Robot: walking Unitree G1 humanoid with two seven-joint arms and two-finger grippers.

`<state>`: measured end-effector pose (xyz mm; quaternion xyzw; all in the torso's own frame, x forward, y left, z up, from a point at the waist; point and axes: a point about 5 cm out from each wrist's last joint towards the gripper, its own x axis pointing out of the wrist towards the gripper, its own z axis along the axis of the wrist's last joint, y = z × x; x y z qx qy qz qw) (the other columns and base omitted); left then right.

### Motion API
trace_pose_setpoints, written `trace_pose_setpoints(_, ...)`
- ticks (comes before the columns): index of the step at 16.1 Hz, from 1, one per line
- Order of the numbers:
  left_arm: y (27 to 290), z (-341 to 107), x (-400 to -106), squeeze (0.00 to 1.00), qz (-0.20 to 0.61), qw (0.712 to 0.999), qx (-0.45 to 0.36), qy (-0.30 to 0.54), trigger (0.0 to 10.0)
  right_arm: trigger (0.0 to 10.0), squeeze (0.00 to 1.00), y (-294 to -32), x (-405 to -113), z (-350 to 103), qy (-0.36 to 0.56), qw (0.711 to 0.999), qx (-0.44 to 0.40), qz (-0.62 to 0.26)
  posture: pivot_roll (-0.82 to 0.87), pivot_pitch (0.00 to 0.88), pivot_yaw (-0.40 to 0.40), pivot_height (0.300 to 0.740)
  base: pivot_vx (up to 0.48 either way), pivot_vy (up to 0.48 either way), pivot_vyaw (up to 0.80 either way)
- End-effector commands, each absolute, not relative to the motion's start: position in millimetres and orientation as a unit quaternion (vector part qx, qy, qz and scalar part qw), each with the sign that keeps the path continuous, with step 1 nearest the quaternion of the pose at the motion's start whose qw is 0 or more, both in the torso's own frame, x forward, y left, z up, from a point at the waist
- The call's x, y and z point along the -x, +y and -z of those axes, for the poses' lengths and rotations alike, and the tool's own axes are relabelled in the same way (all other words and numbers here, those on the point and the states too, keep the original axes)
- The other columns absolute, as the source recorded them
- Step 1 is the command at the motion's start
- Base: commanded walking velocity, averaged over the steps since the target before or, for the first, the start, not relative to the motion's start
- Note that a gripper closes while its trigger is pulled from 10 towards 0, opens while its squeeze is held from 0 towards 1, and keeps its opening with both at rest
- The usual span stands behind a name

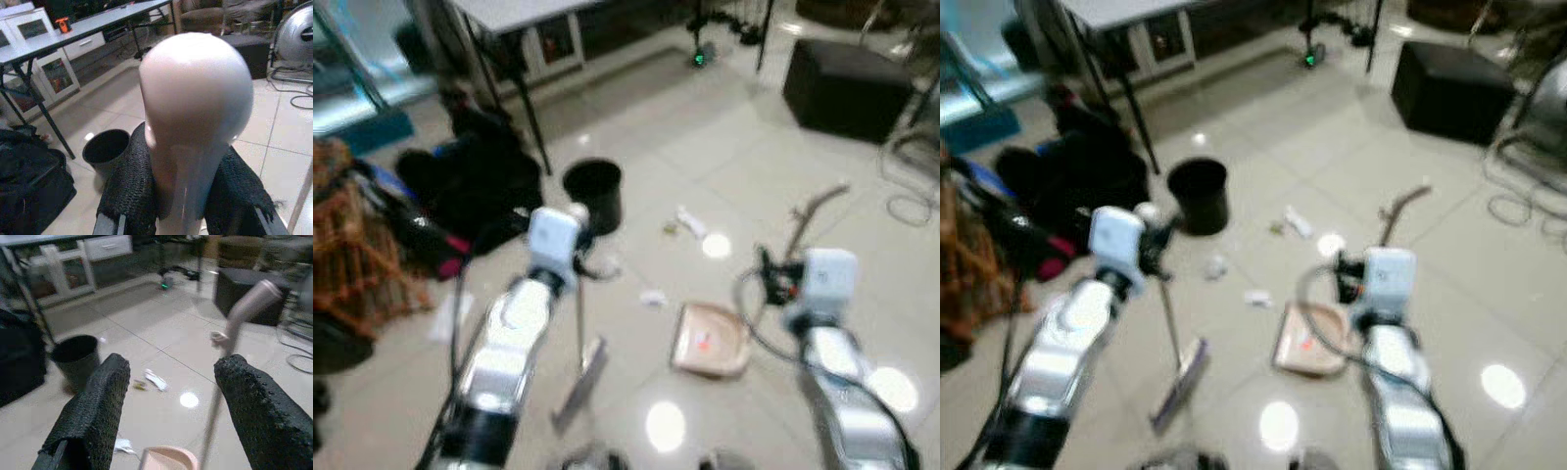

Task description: Sweep floor

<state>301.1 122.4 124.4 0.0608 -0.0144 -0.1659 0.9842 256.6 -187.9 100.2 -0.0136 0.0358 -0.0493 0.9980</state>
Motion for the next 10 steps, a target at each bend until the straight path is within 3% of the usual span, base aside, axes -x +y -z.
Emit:
trace_pose_setpoints(1, 127.3, -135.1, -306.1, 0.00, 0.161, 0.984, -0.066, -0.035, 10.0, 10.0, 0.00, -181.3, -258.4, -100.9, 0.036, 0.998, -0.001, 0.044, -0.07, 0.064, 0.094, 0.740, 0.000, 0.480, 0.00)
trace_pose_setpoints(6, 127.2, -134.3, -309.0, 0.00, 0.159, 0.985, -0.063, -0.031, 10.0, 10.0, 0.00, -180.4, -259.2, -101.3, 0.040, 0.998, 0.011, 0.039, -0.08, 0.060, 0.082, 0.740, 0.000, 0.479, 0.00)
trace_pose_setpoints(10, 129.8, -134.5, -309.5, 0.00, 0.135, 0.989, -0.055, -0.036, 10.0, 10.0, 0.00, -179.3, -264.7, -112.0, 0.045, 0.998, 0.037, 0.024, -0.09, 0.058, 0.002, 0.740, 0.000, 0.000, 0.00)
